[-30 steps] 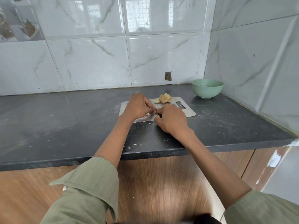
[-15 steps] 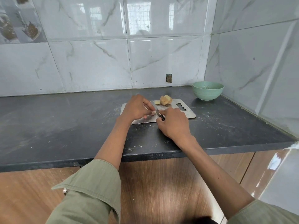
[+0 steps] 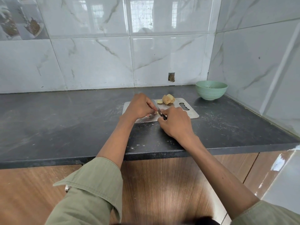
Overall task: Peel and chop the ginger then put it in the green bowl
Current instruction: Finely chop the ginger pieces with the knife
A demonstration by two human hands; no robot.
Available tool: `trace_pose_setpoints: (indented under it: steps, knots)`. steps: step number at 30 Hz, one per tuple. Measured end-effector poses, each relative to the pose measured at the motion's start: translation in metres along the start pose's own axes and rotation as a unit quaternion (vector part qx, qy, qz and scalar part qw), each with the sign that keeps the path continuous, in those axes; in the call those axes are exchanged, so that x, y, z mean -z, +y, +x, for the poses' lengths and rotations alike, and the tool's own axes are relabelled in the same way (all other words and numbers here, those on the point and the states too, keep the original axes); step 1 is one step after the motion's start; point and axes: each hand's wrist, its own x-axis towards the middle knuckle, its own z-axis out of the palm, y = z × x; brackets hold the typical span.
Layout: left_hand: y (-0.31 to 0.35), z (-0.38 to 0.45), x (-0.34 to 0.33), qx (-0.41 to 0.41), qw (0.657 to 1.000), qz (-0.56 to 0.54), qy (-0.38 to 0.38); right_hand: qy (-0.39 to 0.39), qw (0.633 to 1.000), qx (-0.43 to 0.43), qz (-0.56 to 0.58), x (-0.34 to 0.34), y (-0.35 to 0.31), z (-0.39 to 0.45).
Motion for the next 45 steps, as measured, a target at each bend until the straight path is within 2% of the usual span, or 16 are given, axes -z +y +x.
trace_pose_setpoints:
  steps: [14, 23, 33, 39, 45]
  knots:
    - [0.003, -0.002, -0.002, 0.01, 1.0, 0.026, 0.01, 0.008, 1.0, 0.001, 0.02, -0.005, 0.003, 0.003]
    - [0.002, -0.001, -0.003, 0.003, 1.0, 0.016, 0.003, -0.068, 0.998, 0.003, 0.015, -0.001, 0.001, 0.016]
    - [0.001, 0.0, -0.004, 0.012, 0.998, 0.047, 0.03, 0.027, 0.999, -0.011, -0.015, 0.0, 0.004, 0.003]
    - [-0.003, 0.001, -0.003, -0.014, 0.996, 0.063, 0.056, 0.058, 0.992, -0.103, 0.045, 0.003, 0.019, 0.007]
    - [-0.004, 0.005, -0.005, -0.024, 0.994, 0.073, 0.078, 0.063, 0.988, -0.137, 0.038, 0.001, 0.024, 0.008]
